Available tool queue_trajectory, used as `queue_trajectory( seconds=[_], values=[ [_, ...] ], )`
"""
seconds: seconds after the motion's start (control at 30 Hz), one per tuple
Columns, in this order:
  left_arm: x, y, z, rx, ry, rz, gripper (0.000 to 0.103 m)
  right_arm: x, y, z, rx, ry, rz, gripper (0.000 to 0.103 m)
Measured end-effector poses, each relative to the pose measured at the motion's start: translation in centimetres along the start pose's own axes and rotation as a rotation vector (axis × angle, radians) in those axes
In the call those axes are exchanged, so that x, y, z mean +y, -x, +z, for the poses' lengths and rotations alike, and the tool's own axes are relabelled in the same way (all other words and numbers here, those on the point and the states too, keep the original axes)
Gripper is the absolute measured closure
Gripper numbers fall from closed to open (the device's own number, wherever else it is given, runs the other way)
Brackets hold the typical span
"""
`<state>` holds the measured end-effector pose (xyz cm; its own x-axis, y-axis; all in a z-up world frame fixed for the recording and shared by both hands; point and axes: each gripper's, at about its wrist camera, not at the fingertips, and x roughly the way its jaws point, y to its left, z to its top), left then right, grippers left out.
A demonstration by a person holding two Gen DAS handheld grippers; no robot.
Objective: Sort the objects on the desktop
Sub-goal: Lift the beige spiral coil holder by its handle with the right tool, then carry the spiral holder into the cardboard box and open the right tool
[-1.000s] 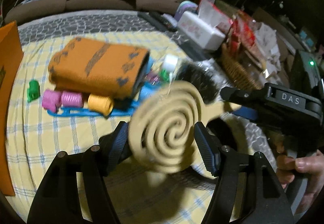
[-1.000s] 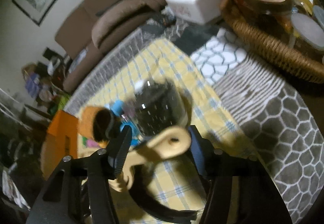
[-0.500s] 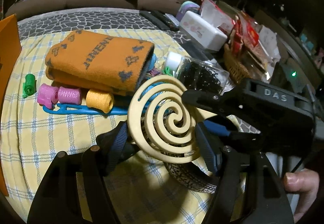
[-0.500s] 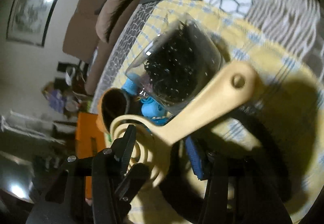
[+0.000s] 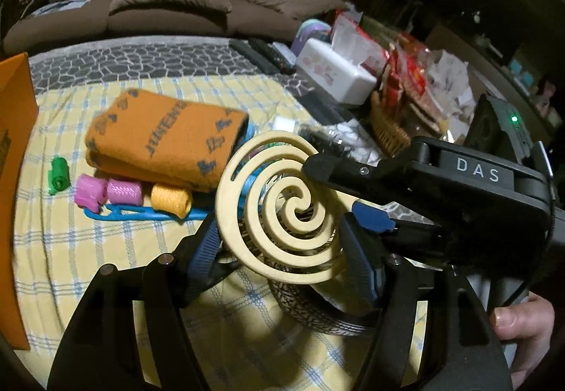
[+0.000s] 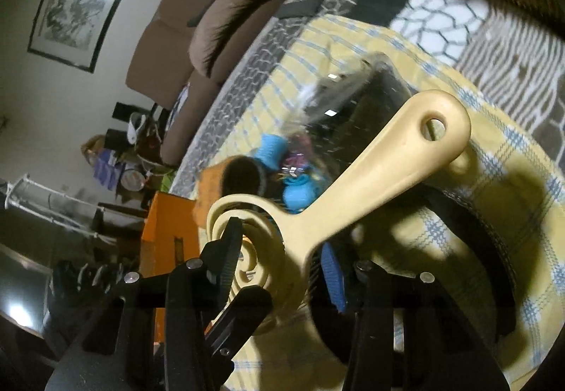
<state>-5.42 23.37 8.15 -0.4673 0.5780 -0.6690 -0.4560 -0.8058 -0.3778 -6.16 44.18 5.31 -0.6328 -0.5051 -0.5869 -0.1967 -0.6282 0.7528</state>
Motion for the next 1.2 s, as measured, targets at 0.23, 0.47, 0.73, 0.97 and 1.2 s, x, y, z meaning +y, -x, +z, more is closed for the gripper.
queue_trajectory(
  seconds=[0.23,0.47,0.73,0.97,1.2],
  values=[
    [1.3,4.4,0.9,-0.054,0.012,0.021,0.038,4.8,0.9,-0.6,-0.021,0.102,0.034,0.058],
    [5.1,9.5,1.2,-0.088,0.043,0.095,0.038,10.0,-1.2,-3.0,0.027,0.182,0.096,0.058],
    [11.8,16.0,0.7,-0.147,0.127,0.190,0.037,17.9,-5.4,-7.7,0.096,0.289,0.185,0.058],
    [19.4,18.5,1.0,-0.158,0.230,0.236,0.036,23.9,-10.8,-11.6,0.161,0.362,0.203,0.058],
    [26.8,19.9,1.5,-0.147,0.341,0.304,0.035,28.2,-18.4,-14.5,0.279,0.440,0.168,0.057]
  ],
)
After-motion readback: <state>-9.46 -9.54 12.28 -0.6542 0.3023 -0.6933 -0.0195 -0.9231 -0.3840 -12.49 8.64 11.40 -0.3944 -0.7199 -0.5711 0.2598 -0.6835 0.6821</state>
